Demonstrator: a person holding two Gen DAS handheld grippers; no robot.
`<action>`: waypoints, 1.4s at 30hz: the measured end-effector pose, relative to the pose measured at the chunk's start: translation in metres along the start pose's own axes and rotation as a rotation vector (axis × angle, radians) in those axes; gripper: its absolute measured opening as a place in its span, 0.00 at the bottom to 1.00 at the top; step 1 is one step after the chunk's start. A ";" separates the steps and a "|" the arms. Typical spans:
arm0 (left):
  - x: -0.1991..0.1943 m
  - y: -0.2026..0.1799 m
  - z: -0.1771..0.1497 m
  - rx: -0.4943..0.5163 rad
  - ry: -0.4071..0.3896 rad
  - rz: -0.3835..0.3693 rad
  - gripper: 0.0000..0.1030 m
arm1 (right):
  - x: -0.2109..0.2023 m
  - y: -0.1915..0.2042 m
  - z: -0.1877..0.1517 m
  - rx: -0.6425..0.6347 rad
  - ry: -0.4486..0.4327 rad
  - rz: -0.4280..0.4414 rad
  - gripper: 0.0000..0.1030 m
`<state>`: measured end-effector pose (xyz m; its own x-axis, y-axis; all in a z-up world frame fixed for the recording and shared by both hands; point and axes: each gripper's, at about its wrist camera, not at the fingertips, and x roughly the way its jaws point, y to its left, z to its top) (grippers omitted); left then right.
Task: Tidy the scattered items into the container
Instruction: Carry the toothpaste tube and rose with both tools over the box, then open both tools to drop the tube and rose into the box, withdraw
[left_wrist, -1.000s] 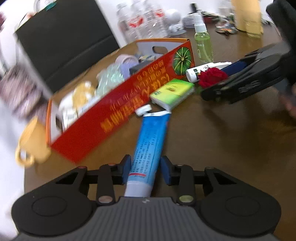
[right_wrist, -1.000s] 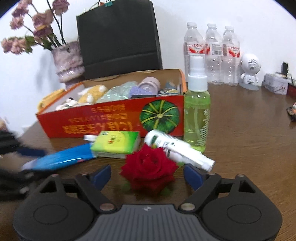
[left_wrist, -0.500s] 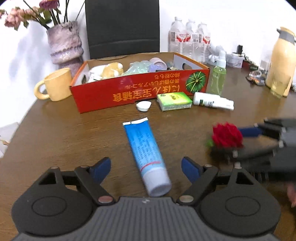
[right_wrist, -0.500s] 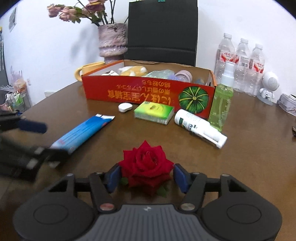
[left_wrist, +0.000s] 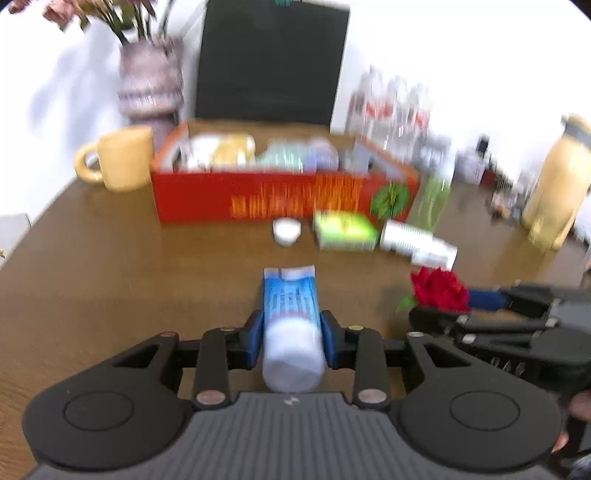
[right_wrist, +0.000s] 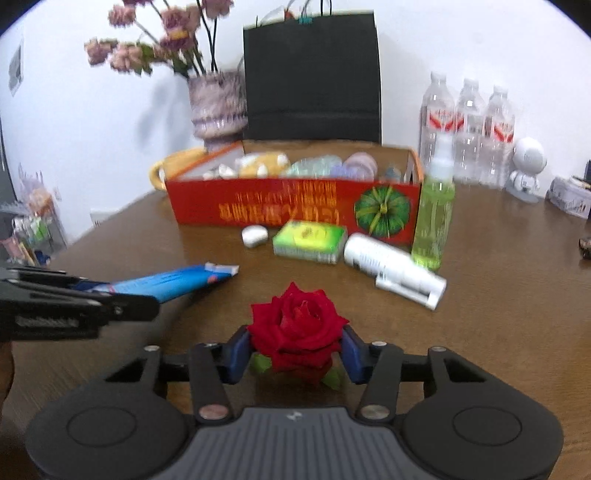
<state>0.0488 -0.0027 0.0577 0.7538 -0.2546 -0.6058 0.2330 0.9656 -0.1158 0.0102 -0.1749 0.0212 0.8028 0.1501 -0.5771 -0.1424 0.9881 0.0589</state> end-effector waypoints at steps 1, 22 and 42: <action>-0.007 0.001 0.006 -0.006 -0.021 -0.006 0.32 | -0.002 0.001 0.005 -0.005 -0.016 0.005 0.47; 0.189 0.031 0.206 -0.222 0.167 -0.019 0.53 | 0.170 -0.088 0.238 0.417 0.228 -0.012 0.59; 0.081 0.056 0.203 -0.157 0.220 0.075 1.00 | 0.143 -0.045 0.247 0.200 0.537 -0.187 0.91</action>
<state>0.2474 0.0201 0.1615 0.6097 -0.1809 -0.7717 0.0708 0.9822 -0.1742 0.2750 -0.1888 0.1374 0.3911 -0.0142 -0.9202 0.1270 0.9912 0.0386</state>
